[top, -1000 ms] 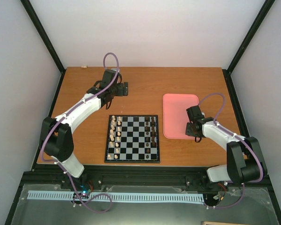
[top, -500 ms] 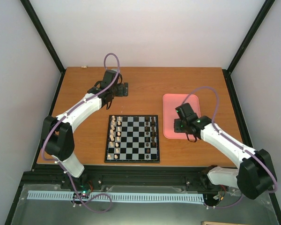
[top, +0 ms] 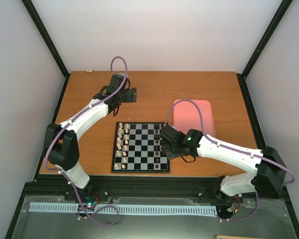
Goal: Set up the chess pieces on the board
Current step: Place the chess piece on the chessboard.
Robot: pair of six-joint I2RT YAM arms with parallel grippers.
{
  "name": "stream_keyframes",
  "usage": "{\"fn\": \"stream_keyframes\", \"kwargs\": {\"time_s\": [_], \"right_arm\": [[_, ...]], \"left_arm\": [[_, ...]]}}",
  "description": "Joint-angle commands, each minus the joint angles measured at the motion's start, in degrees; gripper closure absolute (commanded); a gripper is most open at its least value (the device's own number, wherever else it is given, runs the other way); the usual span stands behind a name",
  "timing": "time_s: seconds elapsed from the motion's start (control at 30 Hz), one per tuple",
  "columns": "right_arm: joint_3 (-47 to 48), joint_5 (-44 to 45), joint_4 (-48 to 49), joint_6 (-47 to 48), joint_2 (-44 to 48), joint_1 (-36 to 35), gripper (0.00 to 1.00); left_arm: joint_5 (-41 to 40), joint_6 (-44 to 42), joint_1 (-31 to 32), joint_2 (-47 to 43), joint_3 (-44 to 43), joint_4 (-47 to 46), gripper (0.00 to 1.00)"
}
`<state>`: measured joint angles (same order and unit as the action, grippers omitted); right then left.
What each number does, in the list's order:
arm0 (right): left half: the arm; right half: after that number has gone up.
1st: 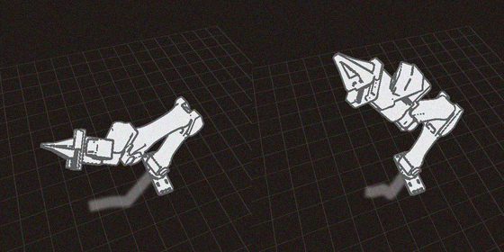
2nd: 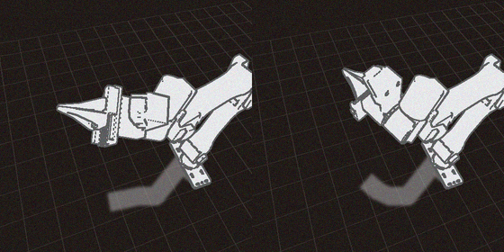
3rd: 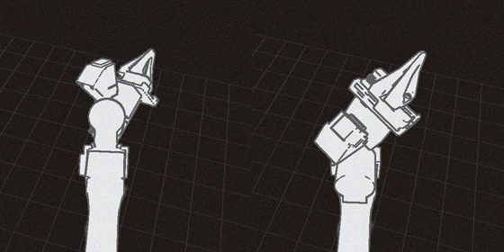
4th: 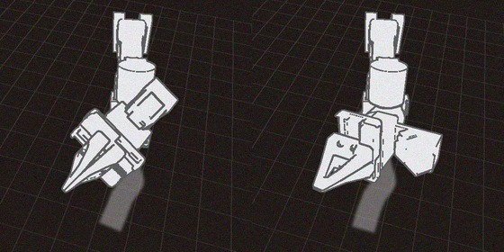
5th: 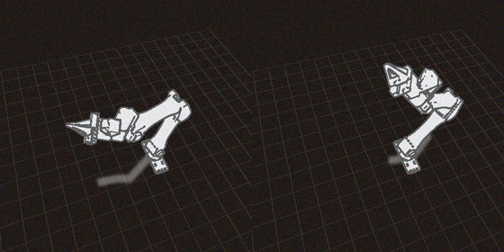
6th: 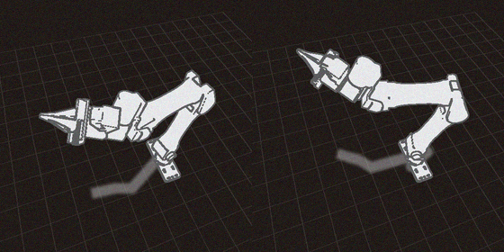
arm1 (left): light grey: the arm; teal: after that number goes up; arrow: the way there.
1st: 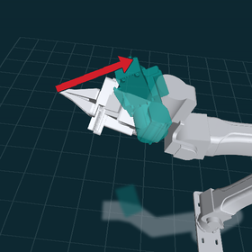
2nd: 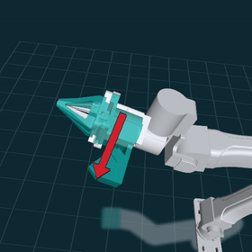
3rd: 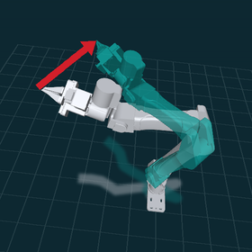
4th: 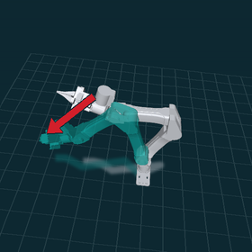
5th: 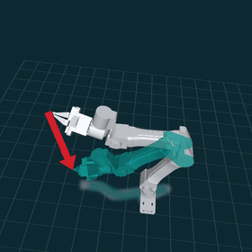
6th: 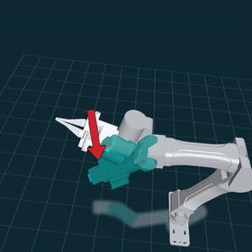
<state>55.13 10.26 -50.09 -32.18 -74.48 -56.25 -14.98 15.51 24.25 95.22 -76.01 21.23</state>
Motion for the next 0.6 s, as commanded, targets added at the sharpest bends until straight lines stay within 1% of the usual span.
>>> {"fn": "stream_keyframes", "kwargs": {"time_s": [0.0,0.2,0.37,0.57], "right_arm": [[1.46,0.85,-3.60,-3.34,-2.82,-4.52,0.97],[1.93,4.04,-2.30,-6.72,-7.07,-9.69,0.97],[0.62,6.96,1.09,-8.94,-8.58,-11.03,0.97],[-0.86,6.21,5.96,-9.08,-11.09,-11.16,0.96]], "left_arm": [[-0.40,0.53,-0.08,0.87,-1.41,-0.33,0.00],[-0.04,0.58,-0.09,1.37,-1.63,-0.43,0.00],[-0.06,0.58,-0.08,1.29,-1.35,-0.65,0.00],[-0.11,0.57,-0.08,1.28,-1.34,-0.68,0.00]]}}
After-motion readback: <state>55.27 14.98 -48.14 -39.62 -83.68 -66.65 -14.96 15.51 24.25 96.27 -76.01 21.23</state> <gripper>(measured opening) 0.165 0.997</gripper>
